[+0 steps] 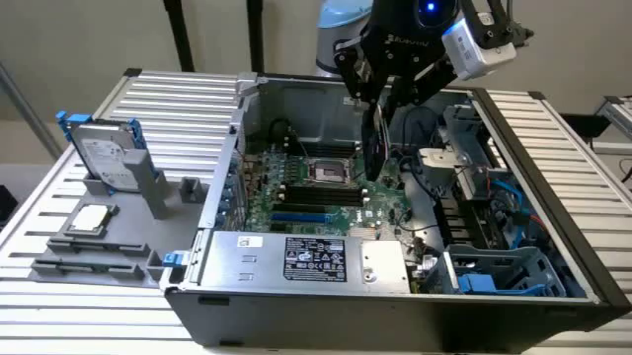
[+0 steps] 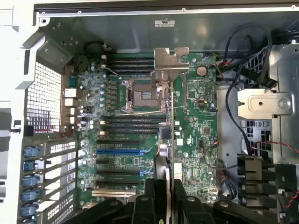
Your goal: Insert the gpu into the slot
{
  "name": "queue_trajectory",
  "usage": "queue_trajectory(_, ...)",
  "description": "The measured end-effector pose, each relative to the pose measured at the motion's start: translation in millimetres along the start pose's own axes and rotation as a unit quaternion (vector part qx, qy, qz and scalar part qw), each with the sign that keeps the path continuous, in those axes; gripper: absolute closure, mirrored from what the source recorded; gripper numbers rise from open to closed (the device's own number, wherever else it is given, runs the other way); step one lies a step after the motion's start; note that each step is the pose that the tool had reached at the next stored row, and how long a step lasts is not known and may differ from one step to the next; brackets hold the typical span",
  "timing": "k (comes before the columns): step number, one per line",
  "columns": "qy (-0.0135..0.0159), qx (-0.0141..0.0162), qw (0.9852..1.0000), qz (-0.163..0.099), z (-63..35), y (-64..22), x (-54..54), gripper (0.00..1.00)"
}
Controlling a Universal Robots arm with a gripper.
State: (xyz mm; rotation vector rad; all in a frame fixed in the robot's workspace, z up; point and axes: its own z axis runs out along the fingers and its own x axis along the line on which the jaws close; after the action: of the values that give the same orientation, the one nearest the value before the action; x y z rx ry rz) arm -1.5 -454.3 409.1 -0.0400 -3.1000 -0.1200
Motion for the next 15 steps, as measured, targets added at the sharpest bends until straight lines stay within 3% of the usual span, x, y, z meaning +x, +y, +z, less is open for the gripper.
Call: queue_trajectory(15,0.0002,0.0002,1.0,-0.003,0.0,0.0,0.0,0.74)
